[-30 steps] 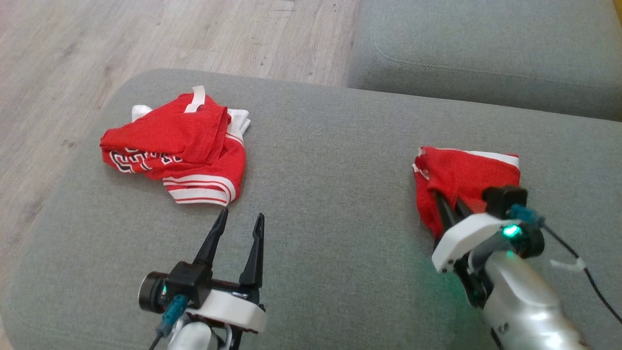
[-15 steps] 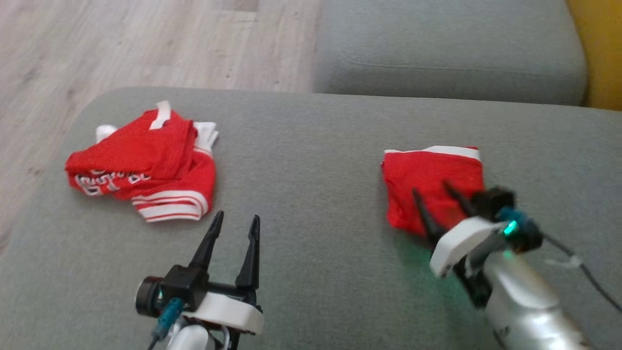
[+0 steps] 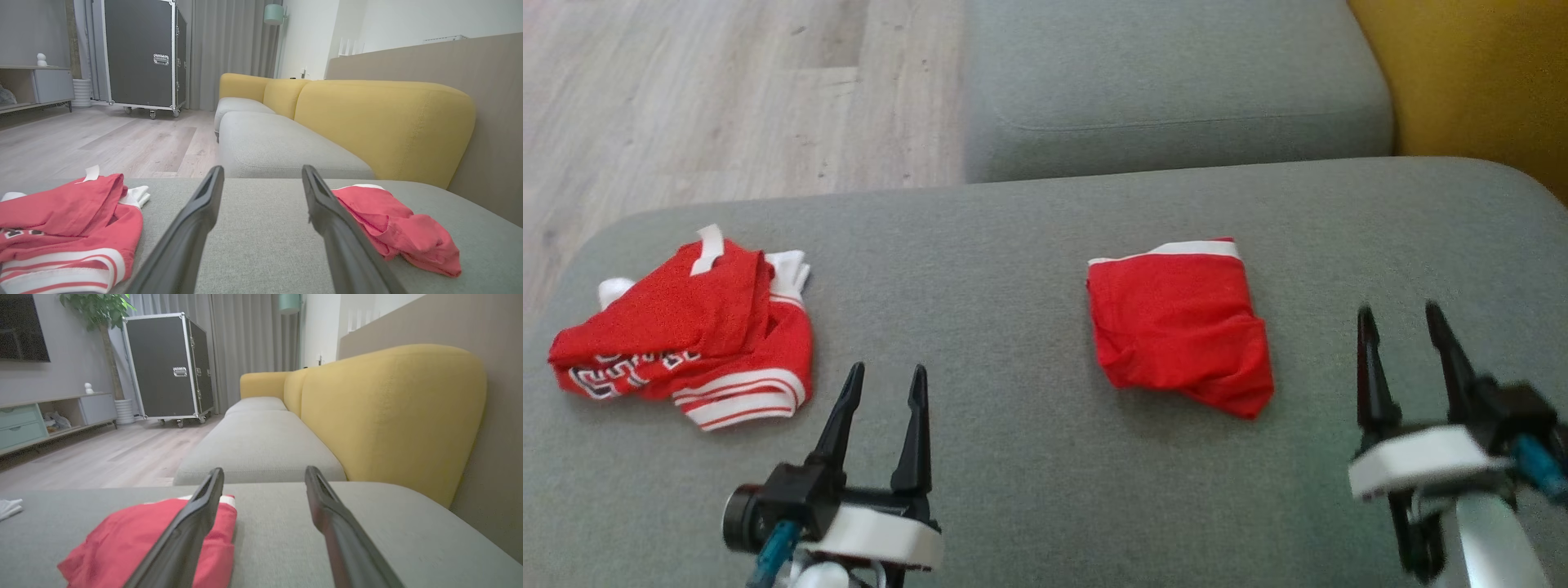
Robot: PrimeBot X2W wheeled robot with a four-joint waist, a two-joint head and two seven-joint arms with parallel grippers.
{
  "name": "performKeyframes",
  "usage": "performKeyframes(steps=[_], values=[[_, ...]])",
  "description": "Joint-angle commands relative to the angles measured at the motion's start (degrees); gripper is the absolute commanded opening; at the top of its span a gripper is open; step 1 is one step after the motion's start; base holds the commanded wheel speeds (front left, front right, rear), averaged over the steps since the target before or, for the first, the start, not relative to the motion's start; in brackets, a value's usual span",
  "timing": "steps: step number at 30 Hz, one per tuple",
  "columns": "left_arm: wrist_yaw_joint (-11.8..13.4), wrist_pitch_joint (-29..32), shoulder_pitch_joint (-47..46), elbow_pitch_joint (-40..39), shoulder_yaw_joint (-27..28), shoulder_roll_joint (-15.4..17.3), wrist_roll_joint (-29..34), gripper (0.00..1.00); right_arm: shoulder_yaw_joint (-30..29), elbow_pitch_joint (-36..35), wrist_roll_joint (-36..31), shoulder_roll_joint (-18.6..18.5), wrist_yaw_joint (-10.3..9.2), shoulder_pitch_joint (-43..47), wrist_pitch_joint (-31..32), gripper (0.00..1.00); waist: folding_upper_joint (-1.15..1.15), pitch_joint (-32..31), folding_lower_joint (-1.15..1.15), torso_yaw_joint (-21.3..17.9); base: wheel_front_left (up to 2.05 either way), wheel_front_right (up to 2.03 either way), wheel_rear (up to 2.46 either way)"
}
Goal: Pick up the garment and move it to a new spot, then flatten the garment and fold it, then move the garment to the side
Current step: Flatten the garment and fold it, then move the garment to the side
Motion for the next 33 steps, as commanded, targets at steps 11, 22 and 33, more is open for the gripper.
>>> performKeyframes(steps=[11,22,33], values=[[-0.7,-0.5,0.7,-0.5,4.7,-0.3,2.3,1.0,3.6,-7.8,1.7,0.7,-0.05,5.3,-0.6,1.0,0.0,0.8,0.0,-2.0,0.0,0.0,0.0],[-1.5,-0.5,-3.0,-1.2,2.7,-0.4,2.6,1.0,1.7,-1.7,-3.0,0.7,-0.05,-2.2,1.1,1.0,0.0,6.3,0.0,3.5,0.0,0.0,0.0],[-1.1,-0.5,-8.1,-0.3,-1.1,-0.4,1.8,1.0,-7.6,25.7,-1.4,0.7,-0.05,-20.4,7.0,1.0,0.0,13.0,0.0,10.1,0.0,0.0,0.0]])
